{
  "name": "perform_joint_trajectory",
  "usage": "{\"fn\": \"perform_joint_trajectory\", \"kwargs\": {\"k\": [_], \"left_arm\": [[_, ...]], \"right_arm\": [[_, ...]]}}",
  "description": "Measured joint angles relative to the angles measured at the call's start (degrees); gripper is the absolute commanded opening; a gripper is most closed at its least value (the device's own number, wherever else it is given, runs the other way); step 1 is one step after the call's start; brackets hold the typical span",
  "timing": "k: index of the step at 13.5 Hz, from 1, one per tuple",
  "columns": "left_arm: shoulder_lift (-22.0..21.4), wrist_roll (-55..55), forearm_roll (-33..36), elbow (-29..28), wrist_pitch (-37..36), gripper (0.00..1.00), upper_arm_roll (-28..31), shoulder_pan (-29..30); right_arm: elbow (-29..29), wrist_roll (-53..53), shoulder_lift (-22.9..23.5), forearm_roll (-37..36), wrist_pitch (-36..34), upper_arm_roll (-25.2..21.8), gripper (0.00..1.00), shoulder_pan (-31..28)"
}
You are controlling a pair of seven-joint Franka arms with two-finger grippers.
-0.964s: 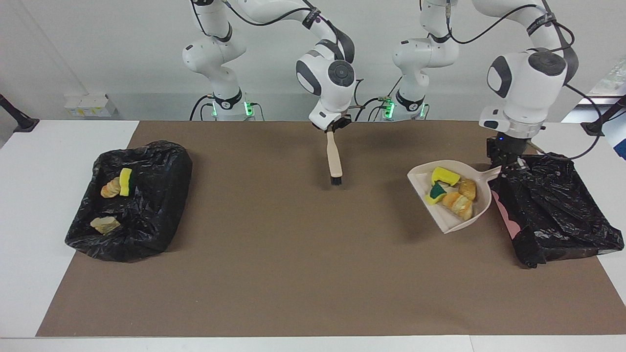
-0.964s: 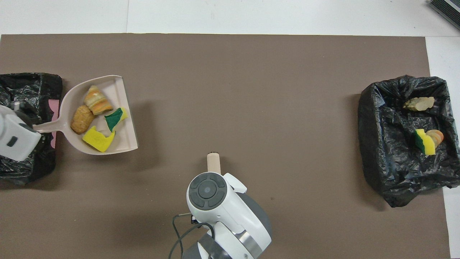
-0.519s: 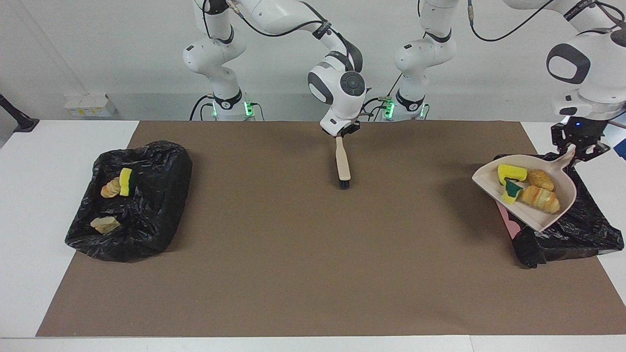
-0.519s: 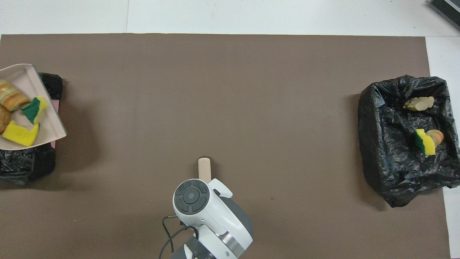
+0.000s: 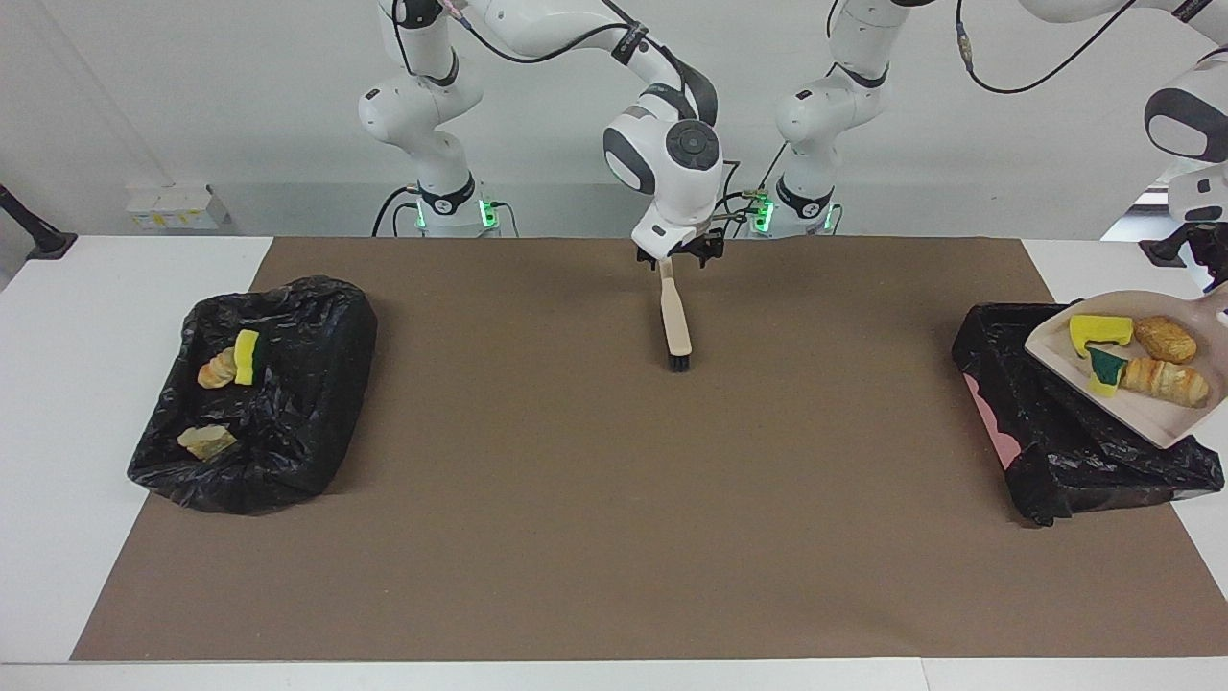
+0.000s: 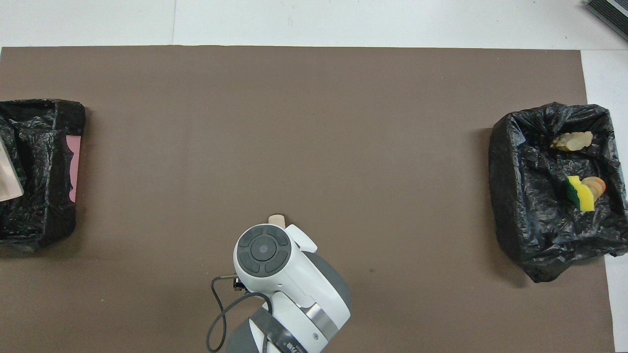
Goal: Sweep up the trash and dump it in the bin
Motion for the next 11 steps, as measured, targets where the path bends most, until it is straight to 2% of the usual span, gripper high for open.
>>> {"fn": "perform_joint_trajectory", "kwargs": {"k": [5, 8, 11], "left_arm": [[0.0, -3.4, 15.5, 0.1, -0.2, 0.0, -0.5, -0.3], [-0.1, -4.1, 23.8, 0.8, -2.9, 0.0, -0.6, -2.2], [-0.4, -4.8, 26.9, 3.8, -9.2, 0.0, -1.0, -5.8]], "right_arm": [[4.1, -12.0, -3.7, -6.9, -8.0, -0.2, 1.0, -9.2], [6.3, -21.7, -4.4, -12.6, -10.2, -0.4, 1.0, -14.8], [8.1, -28.5, -4.5, -16.0, -10.2, -0.6, 1.0, -22.0]]}}
